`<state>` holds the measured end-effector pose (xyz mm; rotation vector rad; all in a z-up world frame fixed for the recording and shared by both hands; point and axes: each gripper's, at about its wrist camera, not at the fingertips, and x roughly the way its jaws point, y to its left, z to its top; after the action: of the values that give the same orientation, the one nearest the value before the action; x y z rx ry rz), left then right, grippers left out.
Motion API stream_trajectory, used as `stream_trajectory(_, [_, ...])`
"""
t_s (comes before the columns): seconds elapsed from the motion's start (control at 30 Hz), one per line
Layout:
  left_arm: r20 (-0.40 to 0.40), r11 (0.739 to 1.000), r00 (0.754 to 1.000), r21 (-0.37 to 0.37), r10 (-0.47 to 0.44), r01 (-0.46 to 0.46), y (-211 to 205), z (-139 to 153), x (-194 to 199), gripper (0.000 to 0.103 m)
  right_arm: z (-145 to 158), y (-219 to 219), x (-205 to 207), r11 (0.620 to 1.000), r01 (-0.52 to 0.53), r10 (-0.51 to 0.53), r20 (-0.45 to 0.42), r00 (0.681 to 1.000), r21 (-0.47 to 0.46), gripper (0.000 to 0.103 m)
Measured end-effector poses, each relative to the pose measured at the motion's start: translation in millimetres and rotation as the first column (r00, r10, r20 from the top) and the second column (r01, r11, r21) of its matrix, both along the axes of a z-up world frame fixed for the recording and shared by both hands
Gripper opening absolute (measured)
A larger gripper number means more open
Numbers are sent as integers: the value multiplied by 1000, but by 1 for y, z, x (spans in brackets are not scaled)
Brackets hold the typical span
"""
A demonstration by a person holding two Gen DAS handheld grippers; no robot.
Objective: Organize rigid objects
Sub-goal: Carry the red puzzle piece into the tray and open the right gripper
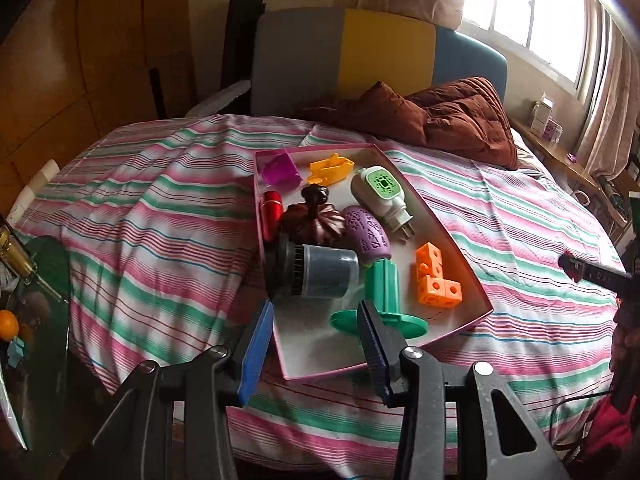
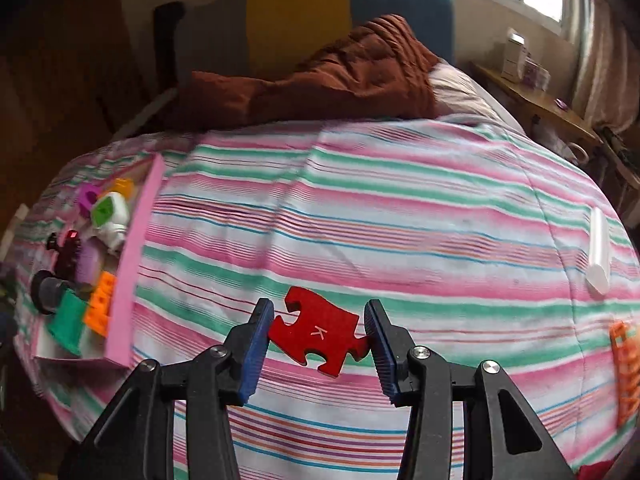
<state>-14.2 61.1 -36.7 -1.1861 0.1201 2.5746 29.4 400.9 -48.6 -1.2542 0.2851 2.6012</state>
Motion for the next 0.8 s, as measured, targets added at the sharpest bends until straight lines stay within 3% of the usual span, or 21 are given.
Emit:
stream_trajectory(0.17, [8, 1000, 1000, 16, 27, -27, -14, -2, -1, 45, 18, -79, -38, 979, -201, 200, -66, 978, -18, 47])
stream_trajectory(0.3, [10, 998, 999, 34, 52, -53, -27, -2, -3, 45, 20, -125, -61, 953, -303, 300, -88, 950, -25, 47])
stream_trajectory(0.4, [-4, 997, 997, 30, 76, -76, -35, -2, -3, 48, 14, -147, -79, 937, -346, 342, -77, 937, -49, 47])
stream_trajectory(0.57, [-46, 995, 994, 39, 96, -94, -45, 3, 0, 64, -3, -168, -108, 924, -377, 375, -38, 926, -60, 48])
stream_trajectory(0.77, [-55, 993, 992, 43, 110, -108, -47, 9, -2, 67, -29, -177, -127, 923, -380, 382, 40, 923, -58, 49])
stream_trajectory(0.8, [-55, 993, 992, 38, 116, -114, -46, 10, -2, 67, -30, -178, -127, 922, -383, 385, 42, 922, -57, 54])
